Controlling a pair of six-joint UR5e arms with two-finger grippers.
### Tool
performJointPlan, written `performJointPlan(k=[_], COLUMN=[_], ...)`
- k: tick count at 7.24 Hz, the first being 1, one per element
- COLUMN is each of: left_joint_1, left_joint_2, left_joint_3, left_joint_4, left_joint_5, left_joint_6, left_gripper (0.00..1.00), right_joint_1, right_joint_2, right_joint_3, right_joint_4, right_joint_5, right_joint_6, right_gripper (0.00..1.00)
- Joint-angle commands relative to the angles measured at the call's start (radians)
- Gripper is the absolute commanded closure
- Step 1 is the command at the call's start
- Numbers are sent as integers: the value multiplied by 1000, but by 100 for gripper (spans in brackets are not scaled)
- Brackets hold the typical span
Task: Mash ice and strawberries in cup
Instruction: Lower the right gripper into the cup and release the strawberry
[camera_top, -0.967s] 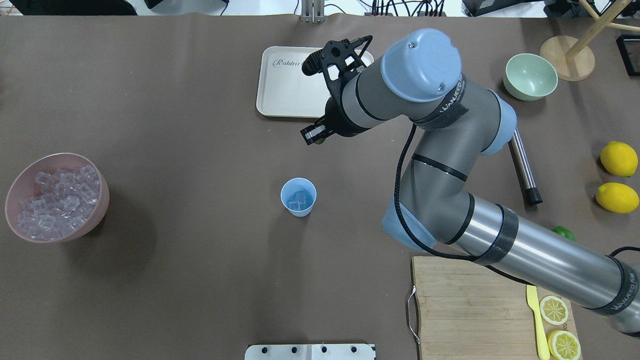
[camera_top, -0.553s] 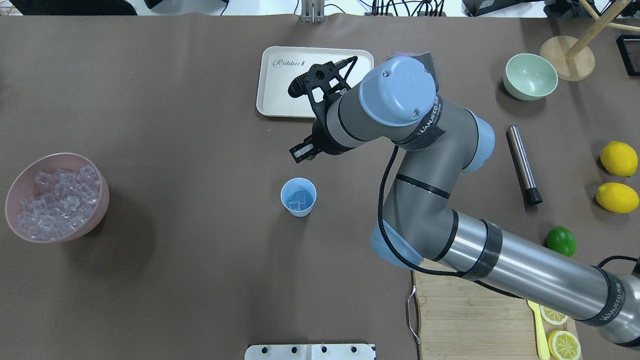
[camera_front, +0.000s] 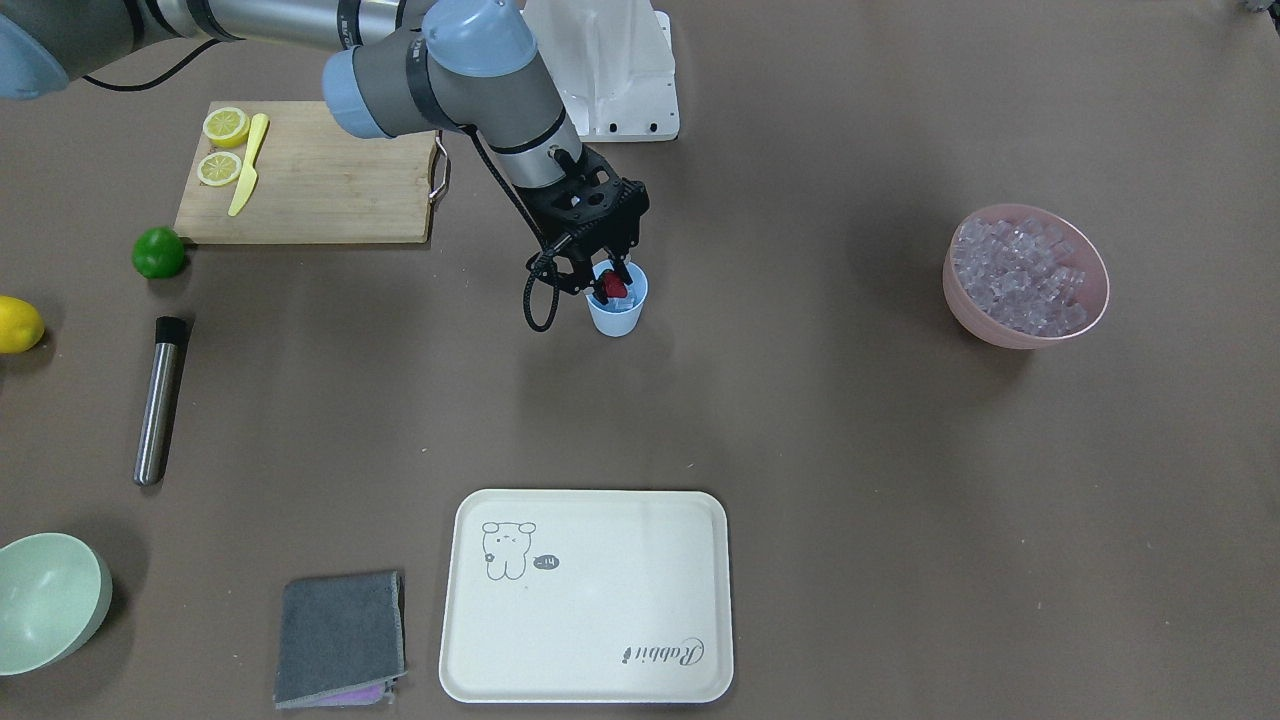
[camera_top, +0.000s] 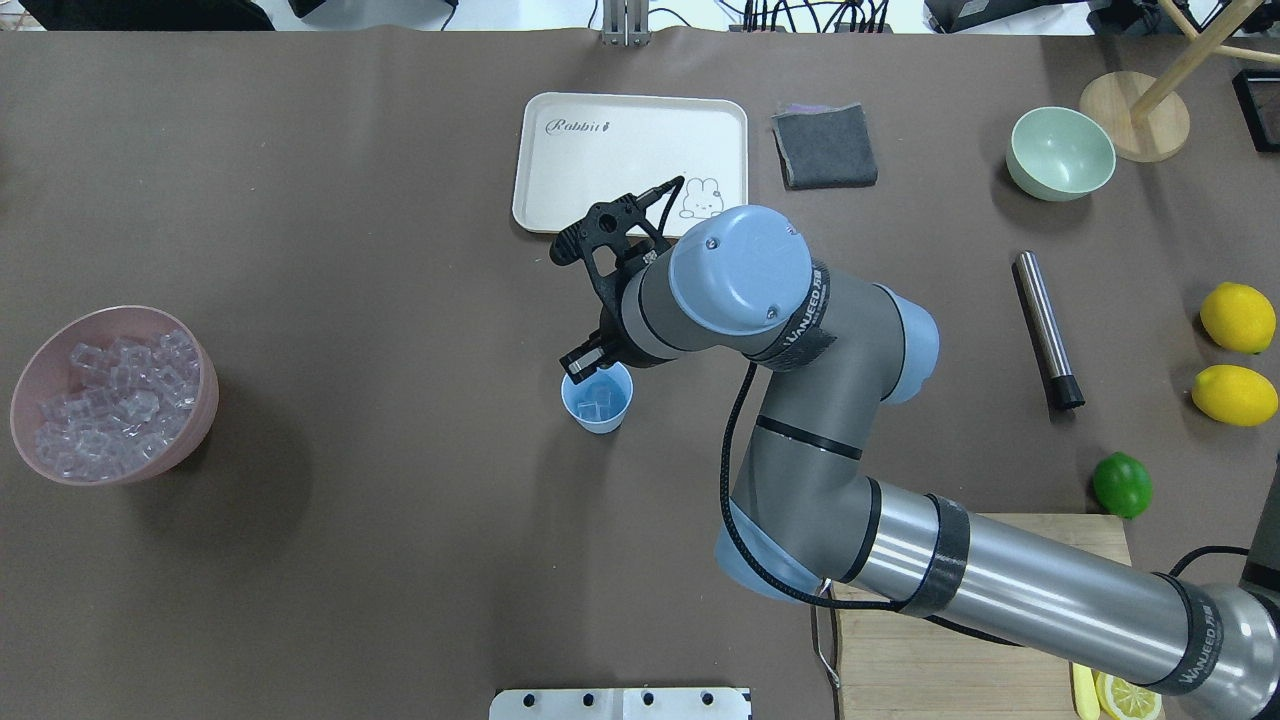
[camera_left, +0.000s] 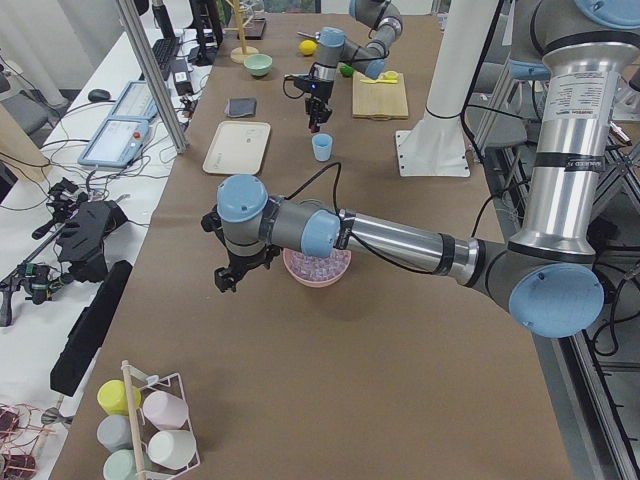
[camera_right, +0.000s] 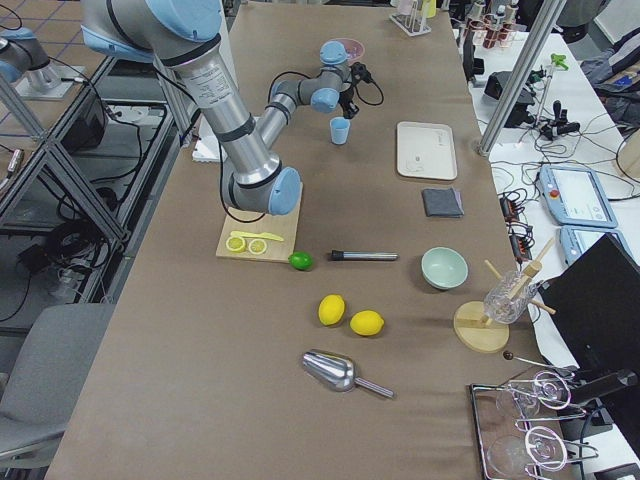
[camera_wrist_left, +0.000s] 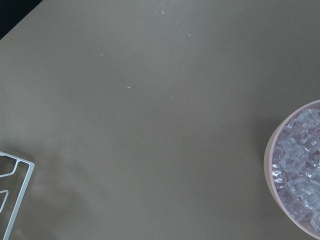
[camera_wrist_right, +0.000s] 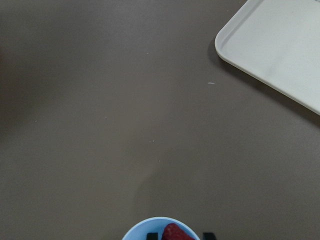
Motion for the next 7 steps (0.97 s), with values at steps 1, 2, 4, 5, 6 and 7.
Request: performJointPlan(k=[1, 2, 4, 5, 6, 7], left_joint_1=[0, 0, 0, 0, 0, 0], left_joint_2=[0, 1, 9, 11, 11, 6], left_joint_3=[5, 8, 5, 6, 8, 7], left_joint_4=[-5, -17, -19, -19, -19, -19], left_joint_5=[0, 0, 0, 0, 0, 0], left_joint_6=[1, 1, 2, 2, 4, 1], left_gripper=[3, 3, 3, 3, 3, 3], right_joint_1=[-38, -40, -40, -39, -26, 0], right_joint_2=[-2, -7, -16, -22, -22, -33], right_joint_3=[-4, -4, 2, 12, 23, 46], right_joint_4=[2, 2, 2, 2, 2, -1], right_joint_5=[-35, -34, -34, -34, -32, -25], right_joint_6=[1, 1, -10, -11, -13, -13], right_gripper=[100, 68, 0, 0, 0, 0])
